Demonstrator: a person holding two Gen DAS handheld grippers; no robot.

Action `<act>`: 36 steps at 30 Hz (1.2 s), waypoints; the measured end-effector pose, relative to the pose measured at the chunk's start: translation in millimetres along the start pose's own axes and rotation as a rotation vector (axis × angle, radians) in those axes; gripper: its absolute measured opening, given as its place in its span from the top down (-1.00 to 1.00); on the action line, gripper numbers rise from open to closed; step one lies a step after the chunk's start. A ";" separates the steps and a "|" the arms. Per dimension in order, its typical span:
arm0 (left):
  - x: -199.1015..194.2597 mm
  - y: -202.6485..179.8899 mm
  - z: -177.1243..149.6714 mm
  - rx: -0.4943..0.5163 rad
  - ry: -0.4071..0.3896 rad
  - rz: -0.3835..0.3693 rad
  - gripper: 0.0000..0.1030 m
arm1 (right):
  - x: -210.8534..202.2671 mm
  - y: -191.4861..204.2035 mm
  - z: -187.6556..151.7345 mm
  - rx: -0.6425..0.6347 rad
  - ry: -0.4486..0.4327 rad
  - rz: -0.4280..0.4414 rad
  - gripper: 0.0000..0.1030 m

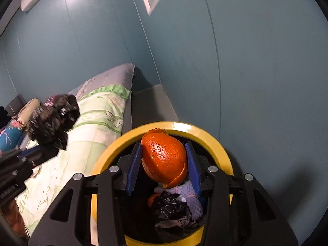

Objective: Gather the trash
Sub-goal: 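Open the left tool over the bin while the right tool opens to drop the orange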

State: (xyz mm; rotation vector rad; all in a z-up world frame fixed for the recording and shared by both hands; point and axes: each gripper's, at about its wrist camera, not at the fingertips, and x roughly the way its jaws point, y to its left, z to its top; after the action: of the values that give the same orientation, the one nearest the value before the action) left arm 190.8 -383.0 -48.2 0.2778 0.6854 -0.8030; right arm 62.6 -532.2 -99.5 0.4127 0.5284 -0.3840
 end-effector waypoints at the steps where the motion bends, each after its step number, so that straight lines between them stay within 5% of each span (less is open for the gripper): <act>1: 8.8 1.9 -2.0 -0.003 0.017 -0.003 0.66 | 2.8 -2.3 -0.7 0.009 0.007 -0.001 0.21; 8: 43.6 12.6 -8.9 -0.054 0.093 -0.005 0.54 | 9.8 -4.4 0.3 0.011 0.022 -0.010 0.14; 11: 42.7 20.4 -10.1 -0.084 0.087 0.003 0.06 | 6.9 -8.9 2.6 0.032 0.005 -0.010 -0.15; 16: 23.9 38.4 -7.4 -0.125 0.038 0.029 -0.28 | 1.9 -11.6 4.6 0.042 -0.005 -0.028 -0.17; 24: -37.8 66.3 1.8 -0.146 -0.101 0.080 -0.42 | -16.2 4.3 8.8 0.005 -0.047 -0.007 -0.21; 36: -117.8 98.5 -5.4 -0.192 -0.236 0.136 -0.57 | -39.9 82.3 21.4 -0.155 -0.132 0.094 -0.36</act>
State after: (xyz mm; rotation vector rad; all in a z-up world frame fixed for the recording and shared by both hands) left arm 202.7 -247.4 23.0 0.0533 0.5104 -0.6229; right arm 76.5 -462.6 -37.9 0.2593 0.4055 -0.2750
